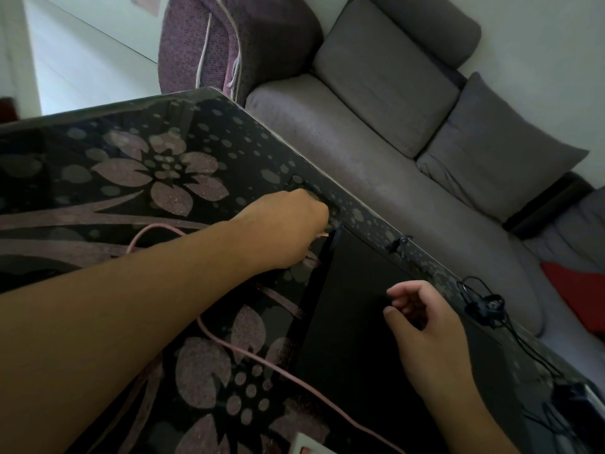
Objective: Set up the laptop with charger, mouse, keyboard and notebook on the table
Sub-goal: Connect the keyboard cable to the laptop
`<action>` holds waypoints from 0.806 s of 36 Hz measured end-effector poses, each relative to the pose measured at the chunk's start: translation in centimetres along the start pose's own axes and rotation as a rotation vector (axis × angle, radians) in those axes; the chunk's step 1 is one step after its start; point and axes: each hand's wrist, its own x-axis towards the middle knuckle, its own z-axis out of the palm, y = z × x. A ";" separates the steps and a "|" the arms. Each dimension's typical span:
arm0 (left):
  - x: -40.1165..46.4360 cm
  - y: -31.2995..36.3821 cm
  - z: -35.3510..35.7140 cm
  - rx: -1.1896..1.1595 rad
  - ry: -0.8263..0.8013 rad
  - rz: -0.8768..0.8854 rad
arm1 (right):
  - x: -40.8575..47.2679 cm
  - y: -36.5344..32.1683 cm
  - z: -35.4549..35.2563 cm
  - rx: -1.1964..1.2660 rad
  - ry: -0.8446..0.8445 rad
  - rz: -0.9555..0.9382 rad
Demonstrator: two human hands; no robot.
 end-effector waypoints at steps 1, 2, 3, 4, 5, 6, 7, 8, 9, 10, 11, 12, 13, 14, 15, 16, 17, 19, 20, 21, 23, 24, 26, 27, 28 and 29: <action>0.1 0.0 0.0 -0.013 -0.001 -0.005 | 0.0 0.0 0.0 0.000 -0.001 0.002; 0.1 0.0 0.0 -0.028 -0.004 -0.011 | 0.0 0.0 0.0 0.001 -0.003 0.004; 0.2 0.2 0.1 -0.046 -0.006 -0.033 | 0.0 0.1 0.0 0.003 -0.003 0.003; 0.4 0.4 0.1 -0.075 -0.013 -0.054 | -0.1 0.1 0.0 0.005 -0.002 0.001; 0.5 0.6 0.2 -0.124 -0.007 -0.089 | -0.1 0.1 0.0 0.004 -0.001 -0.003; 0.6 0.8 0.2 -0.164 -0.007 -0.119 | -0.1 0.0 0.0 0.003 0.001 -0.008; 0.6 0.9 0.3 -0.199 -0.011 -0.142 | -0.1 0.0 0.0 0.002 0.003 -0.011; 0.7 0.8 0.4 -0.222 -0.009 -0.151 | -0.1 0.0 0.0 0.002 0.004 -0.013; 0.6 0.8 0.4 -0.231 -0.013 -0.147 | -0.1 0.1 0.0 0.005 0.006 -0.012; 0.5 0.8 0.5 -0.231 -0.017 -0.139 | -0.1 0.1 0.0 0.010 0.008 -0.012; 0.3 0.7 0.5 -0.220 -0.022 -0.126 | 0.0 0.2 0.0 0.016 0.009 -0.011; 0.2 0.6 0.5 -0.199 -0.031 -0.112 | 0.0 0.2 0.1 0.020 0.007 -0.010; 0.0 0.5 0.5 -0.170 -0.038 -0.091 | 0.0 0.2 0.1 0.021 0.004 -0.007; -0.1 0.4 0.5 -0.146 -0.048 -0.066 | 0.0 0.1 0.0 0.022 0.003 -0.006; -0.2 0.3 0.4 -0.119 -0.058 -0.039 | 0.0 0.2 0.0 0.022 0.004 -0.007; -0.3 0.2 0.4 -0.095 -0.062 -0.015 | 0.0 0.2 0.1 0.020 0.005 -0.010; -0.3 0.0 0.3 -0.074 -0.061 0.002 | 0.0 0.2 0.1 0.017 0.006 -0.012; -0.4 -0.4 0.2 -0.017 -0.045 0.019 | 0.0 0.2 0.1 0.015 0.007 -0.014; -0.4 -0.6 0.1 0.020 -0.030 0.025 | 0.0 0.2 0.1 0.014 0.009 -0.015; -0.4 -0.7 0.0 0.058 -0.013 0.030 | 0.0 0.2 0.1 0.012 0.010 -0.015; -0.4 -0.8 -0.2 0.101 0.014 0.027 | -0.1 0.1 0.1 0.007 0.010 -0.017; -0.4 -0.7 -0.2 0.104 0.013 0.015 | -0.1 0.1 0.1 0.004 0.008 -0.017; -0.4 -0.6 0.0 0.101 0.010 -0.003 | -0.1 0.1 0.0 0.001 0.006 -0.014; -0.4 -0.5 0.2 0.091 0.019 -0.003 | -0.1 0.0 0.0 0.000 0.005 -0.014; -0.3 -0.5 0.4 0.075 0.023 -0.002 | -0.1 0.0 0.0 0.000 0.004 -0.015; -0.3 -0.4 0.6 0.047 0.020 -0.002 | -0.1 0.0 0.0 0.001 0.004 -0.014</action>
